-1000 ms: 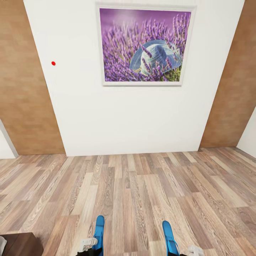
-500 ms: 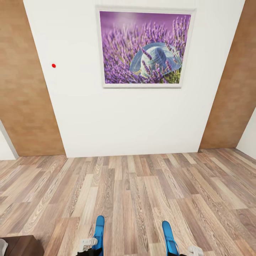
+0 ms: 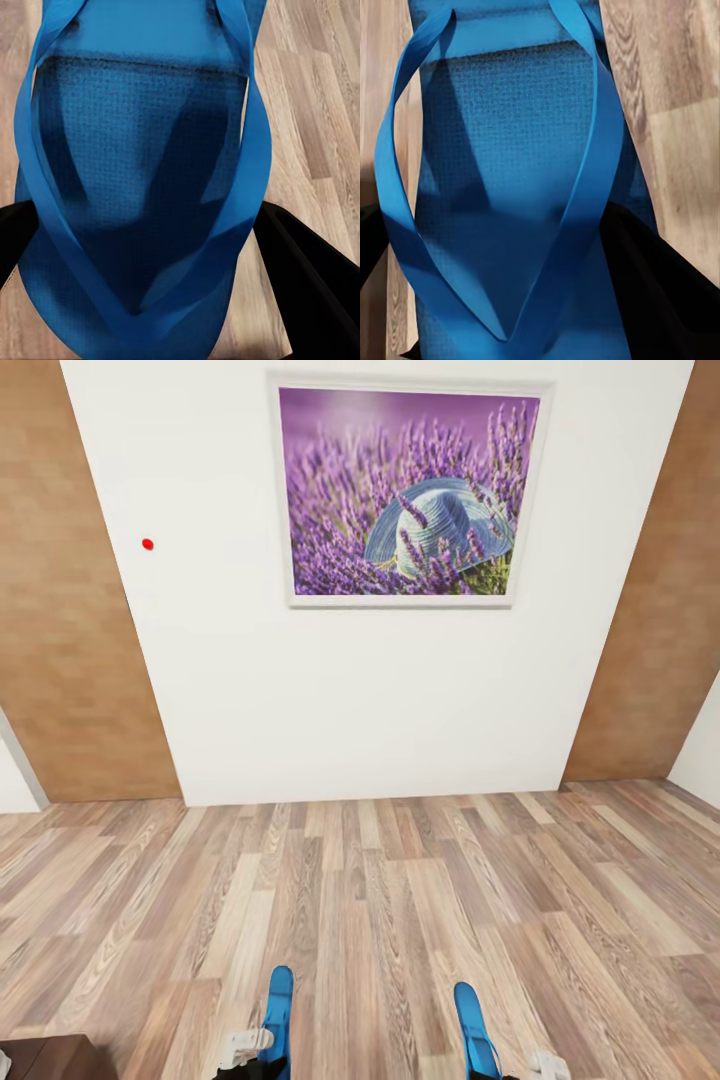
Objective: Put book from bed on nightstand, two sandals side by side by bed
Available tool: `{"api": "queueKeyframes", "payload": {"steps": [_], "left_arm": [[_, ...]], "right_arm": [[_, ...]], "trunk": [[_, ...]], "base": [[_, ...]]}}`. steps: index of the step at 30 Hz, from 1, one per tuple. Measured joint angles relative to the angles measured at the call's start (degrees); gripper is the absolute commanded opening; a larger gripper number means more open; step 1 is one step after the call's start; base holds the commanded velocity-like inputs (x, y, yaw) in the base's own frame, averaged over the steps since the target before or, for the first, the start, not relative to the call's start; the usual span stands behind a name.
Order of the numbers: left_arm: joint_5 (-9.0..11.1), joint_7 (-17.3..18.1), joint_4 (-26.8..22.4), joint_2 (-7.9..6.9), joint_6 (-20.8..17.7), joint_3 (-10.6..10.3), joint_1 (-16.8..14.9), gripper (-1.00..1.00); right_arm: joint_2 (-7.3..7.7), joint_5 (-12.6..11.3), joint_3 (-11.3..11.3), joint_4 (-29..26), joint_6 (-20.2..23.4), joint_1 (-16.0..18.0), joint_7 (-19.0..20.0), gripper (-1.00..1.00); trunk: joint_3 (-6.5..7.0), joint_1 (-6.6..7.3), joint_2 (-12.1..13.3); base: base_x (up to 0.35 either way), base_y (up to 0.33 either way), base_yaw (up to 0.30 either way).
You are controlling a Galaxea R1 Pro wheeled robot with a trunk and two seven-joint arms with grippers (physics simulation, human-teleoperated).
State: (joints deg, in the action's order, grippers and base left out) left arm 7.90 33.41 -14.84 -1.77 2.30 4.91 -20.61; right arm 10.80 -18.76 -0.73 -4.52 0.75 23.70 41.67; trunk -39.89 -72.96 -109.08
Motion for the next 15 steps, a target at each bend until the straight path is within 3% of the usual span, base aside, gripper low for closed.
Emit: {"api": "queueKeyframes", "payload": {"steps": [15], "left_arm": [[0.0,0.0,0.0,0.00,0.0,0.0,0.0,-1.00]], "right_arm": [[-0.02,-0.1,0.0,0.0,0.0,0.0,0.3,-1.00]], "trunk": [[0.00,0.01,0.0]], "base": [[0.329,0.000,0.014]]}}
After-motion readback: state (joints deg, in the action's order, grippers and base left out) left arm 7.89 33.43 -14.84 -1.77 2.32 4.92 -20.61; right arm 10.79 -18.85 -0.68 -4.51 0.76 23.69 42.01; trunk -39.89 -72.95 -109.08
